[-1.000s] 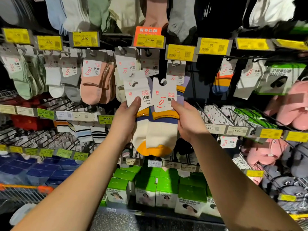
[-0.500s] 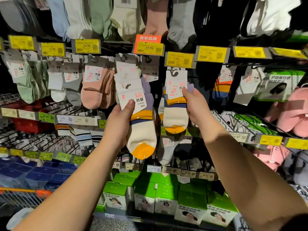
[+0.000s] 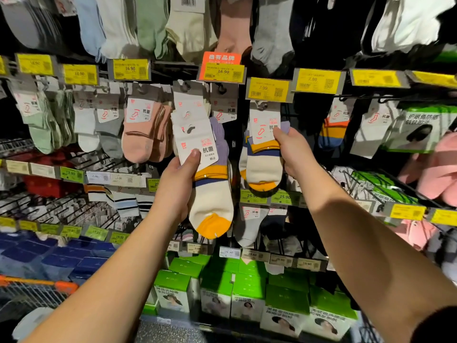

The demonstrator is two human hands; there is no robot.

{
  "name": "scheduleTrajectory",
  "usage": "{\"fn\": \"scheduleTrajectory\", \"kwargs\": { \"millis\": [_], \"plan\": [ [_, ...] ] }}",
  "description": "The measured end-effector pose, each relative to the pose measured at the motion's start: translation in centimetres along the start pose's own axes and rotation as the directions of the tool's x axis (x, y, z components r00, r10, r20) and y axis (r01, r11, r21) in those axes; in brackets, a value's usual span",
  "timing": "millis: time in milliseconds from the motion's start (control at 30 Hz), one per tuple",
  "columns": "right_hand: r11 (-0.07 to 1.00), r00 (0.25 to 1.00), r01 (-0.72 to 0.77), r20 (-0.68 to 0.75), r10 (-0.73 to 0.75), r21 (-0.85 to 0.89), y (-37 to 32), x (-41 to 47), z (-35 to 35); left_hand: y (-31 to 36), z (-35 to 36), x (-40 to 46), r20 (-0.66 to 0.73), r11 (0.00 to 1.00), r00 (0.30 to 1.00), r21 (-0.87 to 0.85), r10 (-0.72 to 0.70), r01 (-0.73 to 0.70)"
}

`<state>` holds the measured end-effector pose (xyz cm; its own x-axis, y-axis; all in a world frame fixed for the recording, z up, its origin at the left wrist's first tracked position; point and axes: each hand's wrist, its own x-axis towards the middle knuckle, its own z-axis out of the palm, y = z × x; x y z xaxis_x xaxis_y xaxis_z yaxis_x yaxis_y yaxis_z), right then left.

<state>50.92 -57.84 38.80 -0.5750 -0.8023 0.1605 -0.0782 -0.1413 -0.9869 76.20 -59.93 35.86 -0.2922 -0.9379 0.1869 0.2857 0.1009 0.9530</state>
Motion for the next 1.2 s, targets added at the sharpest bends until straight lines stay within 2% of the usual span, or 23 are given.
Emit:
{"fn": "scheduleTrajectory", "kwargs": {
  "millis": [167,267,367,533,800,967,1100,1200],
  "plan": [
    [0.997,0.998,0.008,-0.061,-0.012,-0.074,0.7,0.5,0.3,0.2,0.0,0.0,0.001,1.0,1.0,0.0,-0.006,0.006],
    [0.965,0.985,0.025,-0.159,-0.068,-0.262,0.4,1.4,0.5,0.3,0.1,0.0,0.008,1.0,1.0,0.008,-0.002,0.002],
    [0.906,0.974,-0.022,-0.213,-0.075,-0.423,0.1,2.5,0.9,0.4,0.4,0.0,0.013,1.0,1.0,-0.006,-0.005,0.005],
    [0.822,0.975,-0.089,-0.219,-0.044,-0.562,-0.2,4.0,1.0,0.5,0.4,-0.2,0.021,1.0,1.0,0.016,0.002,-0.003],
    [0.745,0.977,-0.118,-0.211,-0.031,-0.656,-0.1,4.4,1.0,0.6,0.6,-0.5,0.017,1.0,1.0,0.025,0.007,-0.007],
    [0.773,0.983,-0.115,-0.182,-0.001,-0.624,0.9,3.4,0.4,0.2,0.8,-0.7,0.013,1.0,1.0,-0.007,-0.022,0.022],
    [0.886,0.959,-0.08,-0.279,-0.057,-0.457,2.3,0.9,-0.2,-0.4,0.6,-1.0,0.011,0.999,0.999,-0.006,-0.048,0.048],
    [0.959,0.966,0.048,-0.229,-0.116,-0.28,2.8,-3.0,0.0,-0.9,0.7,-1.3,0.017,0.999,0.998,0.005,-0.054,0.054]
  ]
}}
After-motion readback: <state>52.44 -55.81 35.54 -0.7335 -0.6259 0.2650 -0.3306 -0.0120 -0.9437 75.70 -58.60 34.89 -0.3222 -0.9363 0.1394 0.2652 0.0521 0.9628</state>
